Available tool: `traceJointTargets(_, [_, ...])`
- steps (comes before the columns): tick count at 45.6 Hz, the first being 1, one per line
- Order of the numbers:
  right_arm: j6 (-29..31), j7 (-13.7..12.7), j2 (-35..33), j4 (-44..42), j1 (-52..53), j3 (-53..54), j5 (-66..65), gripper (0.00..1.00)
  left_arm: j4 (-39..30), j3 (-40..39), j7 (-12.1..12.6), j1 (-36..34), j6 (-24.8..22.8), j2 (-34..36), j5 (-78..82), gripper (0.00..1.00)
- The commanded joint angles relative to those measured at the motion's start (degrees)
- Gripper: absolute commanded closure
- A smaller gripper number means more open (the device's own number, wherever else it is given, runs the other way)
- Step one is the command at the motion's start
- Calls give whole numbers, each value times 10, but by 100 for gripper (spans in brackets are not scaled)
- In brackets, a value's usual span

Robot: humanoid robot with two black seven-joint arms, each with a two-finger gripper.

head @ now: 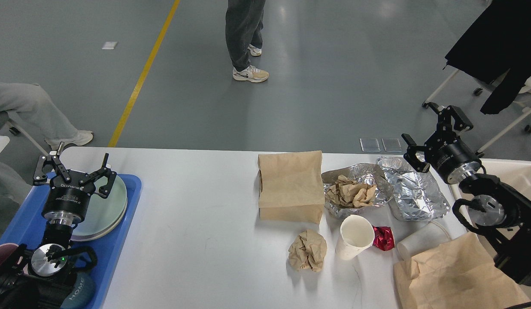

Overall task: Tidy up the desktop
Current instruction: 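Raise the right gripper up and over toward the brown paper bag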

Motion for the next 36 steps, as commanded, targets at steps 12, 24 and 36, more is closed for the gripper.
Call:
traceJointTargets(12, [5,0,-142,-1,221,-379,0,0,0,0,0,0,0,0,0,4])
traceJointTargets(24, [5,0,-111,1,489,-807,1,0,0,0,0,0,0,0,0,4])
traceJointTargets(36, [166,0,63,37,751,-1228,88,0,0,0,0,0,0,0,0,4])
